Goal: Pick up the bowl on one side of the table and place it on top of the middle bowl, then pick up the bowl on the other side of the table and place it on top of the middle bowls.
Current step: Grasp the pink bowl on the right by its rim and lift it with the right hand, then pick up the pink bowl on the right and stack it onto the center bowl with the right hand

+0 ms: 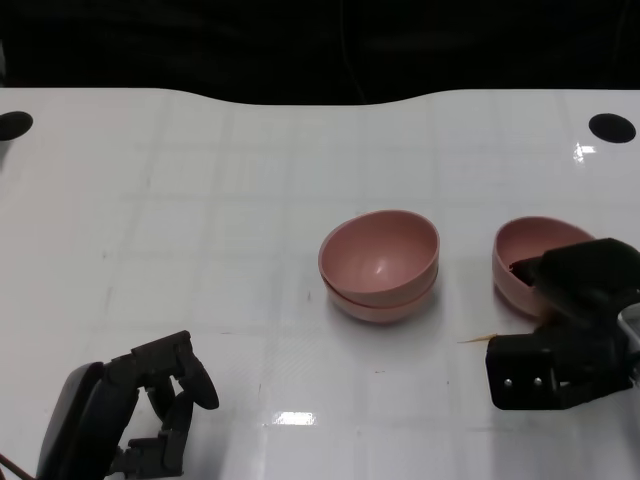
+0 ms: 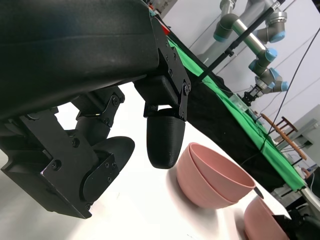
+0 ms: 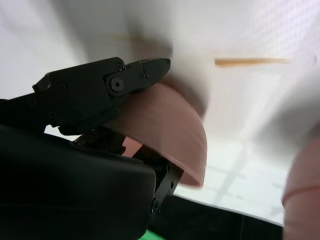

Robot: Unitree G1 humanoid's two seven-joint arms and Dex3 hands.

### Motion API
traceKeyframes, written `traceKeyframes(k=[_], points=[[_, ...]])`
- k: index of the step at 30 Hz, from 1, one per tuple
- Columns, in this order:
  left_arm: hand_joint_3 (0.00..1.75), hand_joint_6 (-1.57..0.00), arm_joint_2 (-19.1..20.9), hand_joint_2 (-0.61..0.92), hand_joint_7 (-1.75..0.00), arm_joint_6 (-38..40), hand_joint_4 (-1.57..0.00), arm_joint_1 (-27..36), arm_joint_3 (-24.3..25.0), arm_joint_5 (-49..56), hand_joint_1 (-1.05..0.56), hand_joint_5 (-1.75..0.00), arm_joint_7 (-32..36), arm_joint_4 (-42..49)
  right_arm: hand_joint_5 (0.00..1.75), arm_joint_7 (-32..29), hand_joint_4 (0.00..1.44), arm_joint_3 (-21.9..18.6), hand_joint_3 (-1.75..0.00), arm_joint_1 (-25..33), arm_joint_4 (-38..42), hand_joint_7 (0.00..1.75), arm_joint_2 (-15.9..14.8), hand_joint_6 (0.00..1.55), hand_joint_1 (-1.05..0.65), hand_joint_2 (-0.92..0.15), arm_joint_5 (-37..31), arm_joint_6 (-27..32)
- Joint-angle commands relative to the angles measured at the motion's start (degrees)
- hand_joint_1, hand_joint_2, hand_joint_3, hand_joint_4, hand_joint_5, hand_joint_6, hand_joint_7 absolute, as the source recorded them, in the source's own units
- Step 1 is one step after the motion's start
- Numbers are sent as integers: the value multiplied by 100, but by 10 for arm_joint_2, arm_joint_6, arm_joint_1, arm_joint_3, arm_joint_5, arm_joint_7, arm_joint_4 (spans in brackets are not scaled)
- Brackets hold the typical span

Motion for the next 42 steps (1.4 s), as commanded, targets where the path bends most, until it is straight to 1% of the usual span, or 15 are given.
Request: traceKeyframes(k=[1,2,4,8,9,12,14,17,18,19,21,22,30,34,42], points=[[144,-78,6,35,-150,8,-83,2,4,5,3,-174,1,-6,159,-98,82,2,-2,-6,50,39,-14,112,-12,-90,16,-73],[143,-78,5,35,-150,9,-83,2,3,5,4,-173,1,-6,168,-131,83,1,-4,-10,59,80,-16,101,-11,-91,16,-93],[142,-77,6,36,-150,6,-82,-1,3,6,6,-173,1,-2,173,-188,85,1,-6,-16,70,114,-18,90,-10,-90,12,-119],[140,-78,7,37,-148,-2,-83,-4,2,6,5,-171,2,6,175,-247,89,-5,-8,-27,61,159,-19,74,-7,-85,15,-149],[140,-78,7,37,-148,-2,-83,-4,2,6,5,-171,2,7,175,-251,89,-6,-9,-28,57,164,-19,72,-7,-84,17,-152],[140,-78,7,37,-147,-2,-83,-4,3,6,4,-170,2,7,175,-255,90,-5,-10,-30,59,168,-19,70,-7,-84,18,-155],[140,-78,9,37,-147,2,-83,-3,3,14,5,-170,4,3,175,-239,90,-19,-12,-36,8,162,-14,73,-6,-83,39,-162],[141,-78,9,36,-148,9,-83,-3,3,17,5,-170,4,2,175,-224,91,-27,-76,-45,-39,157,-5,78,-7,-54,56,-165],[141,-78,9,36,-148,10,-83,-3,3,18,4,-171,4,2,175,-219,93,-28,-89,-46,-46,162,-3,77,-7,-49,59,-165],[141,-78,9,36,-148,11,-83,-4,3,19,4,-171,4,2,175,-212,93,-29,-94,-50,-54,163,1,76,-7,-47,64,-164],[141,-78,7,36,-149,11,-84,-5,3,16,5,-172,3,4,175,-199,95,-30,-116,-59,-62,145,12,88,-8,-35,72,-162],[141,-78,6,36,-149,11,-84,-6,2,13,5,-172,0,5,175,-194,95,-29,-120,-64,-62,143,19,90,-9,-34,76,-163],[142,-77,7,36,-151,14,-84,-10,-1,-3,3,-172,-16,15,175,-175,96,-20,-130,-88,-53,146,59,88,-16,-32,90,-195],[143,-78,6,34,-151,16,-86,-9,-2,2,3,-173,-14,13,175,-158,98,-19,-136,-96,-47,154,82,86,-12,-25,110,-213],[143,-77,7,34,-151,23,-85,-5,-7,4,3,-173,-17,4,175,-143,96,7,-127,-114,-2,156,101,83,-12,-26,98,-231]])
